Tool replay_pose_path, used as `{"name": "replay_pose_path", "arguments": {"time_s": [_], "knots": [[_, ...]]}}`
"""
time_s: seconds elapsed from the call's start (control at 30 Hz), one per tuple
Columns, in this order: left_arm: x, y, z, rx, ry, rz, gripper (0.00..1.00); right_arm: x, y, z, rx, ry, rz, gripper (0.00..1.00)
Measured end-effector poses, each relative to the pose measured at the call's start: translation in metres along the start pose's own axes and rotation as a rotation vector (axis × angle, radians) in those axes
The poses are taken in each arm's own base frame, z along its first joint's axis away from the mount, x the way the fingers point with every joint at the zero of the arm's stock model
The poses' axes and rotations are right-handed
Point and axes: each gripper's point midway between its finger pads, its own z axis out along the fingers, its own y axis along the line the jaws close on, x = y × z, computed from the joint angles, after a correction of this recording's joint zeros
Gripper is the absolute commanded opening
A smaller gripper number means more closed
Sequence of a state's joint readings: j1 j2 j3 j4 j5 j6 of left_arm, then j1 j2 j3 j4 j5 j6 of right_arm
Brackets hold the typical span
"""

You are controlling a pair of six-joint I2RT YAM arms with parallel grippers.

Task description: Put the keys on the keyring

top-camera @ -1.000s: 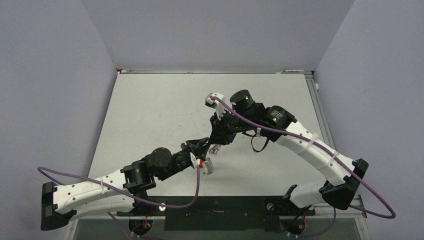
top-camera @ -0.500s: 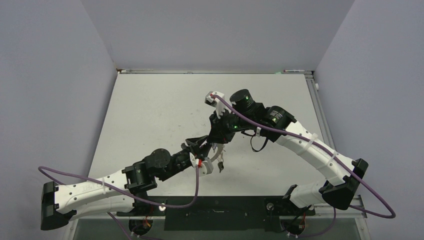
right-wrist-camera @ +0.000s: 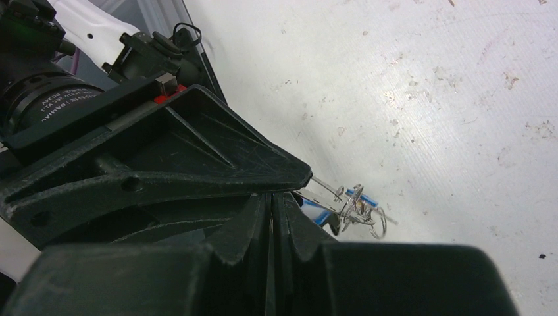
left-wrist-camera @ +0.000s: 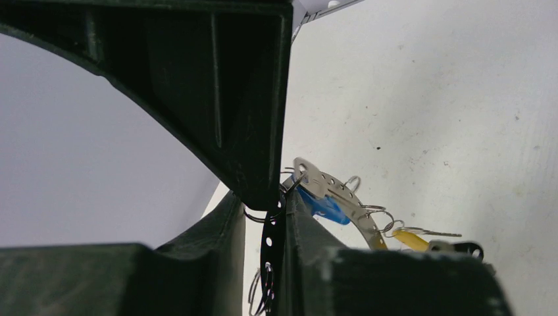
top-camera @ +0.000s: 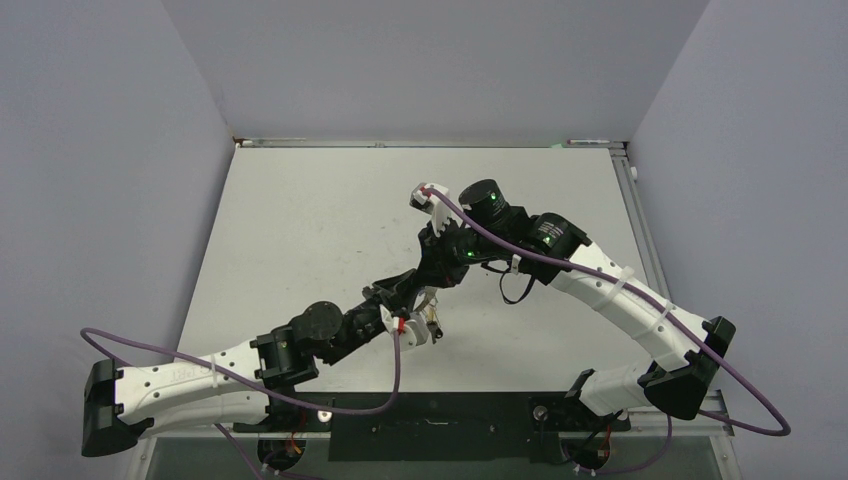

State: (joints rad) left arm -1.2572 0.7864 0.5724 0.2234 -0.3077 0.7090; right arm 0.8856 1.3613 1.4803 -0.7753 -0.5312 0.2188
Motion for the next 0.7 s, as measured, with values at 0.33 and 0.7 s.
{"name": "replay_pose_path", "arguments": {"time_s": [0.33, 0.7], "knots": [[0.001, 0.001, -0.001, -0.012, 0.010, -0.011, 0.00, 0.000, 0.000, 0.001, 0.000, -0.001, 0.003, 0.25], [-0.010, 0.010, -0.003, -0.058, -0.036, -0.126, 0.00, -0.011, 0.001, -0.003, 0.017, -0.061, -0.008, 0.26]]}}
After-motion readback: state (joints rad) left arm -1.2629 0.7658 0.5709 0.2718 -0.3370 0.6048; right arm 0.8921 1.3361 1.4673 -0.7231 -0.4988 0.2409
